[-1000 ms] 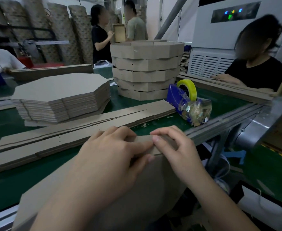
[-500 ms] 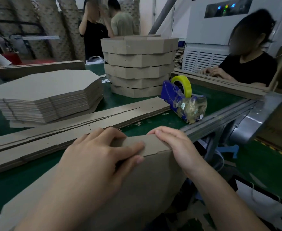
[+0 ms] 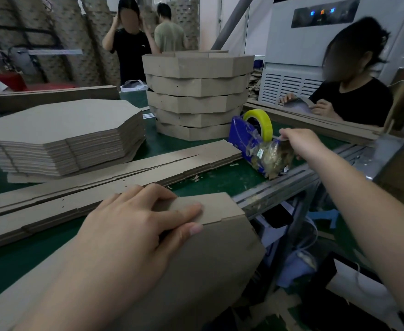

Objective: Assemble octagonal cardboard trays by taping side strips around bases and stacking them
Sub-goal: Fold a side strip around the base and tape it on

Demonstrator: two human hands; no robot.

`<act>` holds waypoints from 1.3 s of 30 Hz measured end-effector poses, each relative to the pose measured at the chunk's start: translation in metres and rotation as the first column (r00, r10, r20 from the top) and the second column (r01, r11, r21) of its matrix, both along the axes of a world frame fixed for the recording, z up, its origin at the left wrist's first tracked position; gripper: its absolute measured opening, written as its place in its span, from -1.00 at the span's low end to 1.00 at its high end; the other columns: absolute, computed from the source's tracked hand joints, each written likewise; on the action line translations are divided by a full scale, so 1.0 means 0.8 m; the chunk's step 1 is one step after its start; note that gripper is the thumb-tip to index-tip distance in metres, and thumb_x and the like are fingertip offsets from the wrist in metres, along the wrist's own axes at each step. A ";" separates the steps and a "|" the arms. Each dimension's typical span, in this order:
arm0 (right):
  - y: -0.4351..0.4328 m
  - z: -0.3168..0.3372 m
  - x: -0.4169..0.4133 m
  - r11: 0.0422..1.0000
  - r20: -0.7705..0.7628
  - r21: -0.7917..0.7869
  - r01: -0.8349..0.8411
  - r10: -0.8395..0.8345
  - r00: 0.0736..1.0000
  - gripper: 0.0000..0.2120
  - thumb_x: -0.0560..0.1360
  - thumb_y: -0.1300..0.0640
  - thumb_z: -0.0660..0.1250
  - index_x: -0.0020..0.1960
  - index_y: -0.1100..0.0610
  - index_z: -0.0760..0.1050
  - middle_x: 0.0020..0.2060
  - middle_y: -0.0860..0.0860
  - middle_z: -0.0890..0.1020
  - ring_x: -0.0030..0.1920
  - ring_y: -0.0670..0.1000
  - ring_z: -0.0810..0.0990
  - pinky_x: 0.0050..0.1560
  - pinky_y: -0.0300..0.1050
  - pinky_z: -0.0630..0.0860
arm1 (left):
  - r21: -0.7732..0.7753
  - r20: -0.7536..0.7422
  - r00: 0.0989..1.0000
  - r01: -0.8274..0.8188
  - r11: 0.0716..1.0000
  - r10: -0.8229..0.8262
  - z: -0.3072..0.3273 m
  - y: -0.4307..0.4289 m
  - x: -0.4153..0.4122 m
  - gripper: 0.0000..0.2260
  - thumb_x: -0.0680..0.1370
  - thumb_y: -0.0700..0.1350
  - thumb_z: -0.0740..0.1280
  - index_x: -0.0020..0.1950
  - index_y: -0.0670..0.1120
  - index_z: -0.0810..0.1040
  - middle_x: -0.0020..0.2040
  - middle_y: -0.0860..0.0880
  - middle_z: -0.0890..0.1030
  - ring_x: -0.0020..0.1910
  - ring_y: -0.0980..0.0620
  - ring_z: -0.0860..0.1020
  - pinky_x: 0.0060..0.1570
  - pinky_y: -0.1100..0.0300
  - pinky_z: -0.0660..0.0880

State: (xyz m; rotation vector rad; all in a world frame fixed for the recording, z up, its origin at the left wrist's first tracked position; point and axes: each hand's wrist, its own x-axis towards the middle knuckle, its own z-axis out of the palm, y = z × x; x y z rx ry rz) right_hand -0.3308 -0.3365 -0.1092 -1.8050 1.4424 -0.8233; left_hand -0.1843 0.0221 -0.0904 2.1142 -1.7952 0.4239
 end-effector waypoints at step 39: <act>0.244 -0.024 -0.010 0.896 0.457 -0.401 -0.190 0.375 0.806 -0.89 0.43 0.03 0.42 -0.15 0.06 0.66 -0.28 0.04 0.59 -0.27 -0.09 0.50 -0.23 -0.28 0.43 | -0.077 -0.036 0.999 -0.002 0.997 -0.001 0.001 0.003 -0.002 -0.79 0.36 0.18 0.40 -0.10 0.12 0.61 -0.07 0.17 0.61 -0.13 -0.01 0.61 -0.26 0.12 0.44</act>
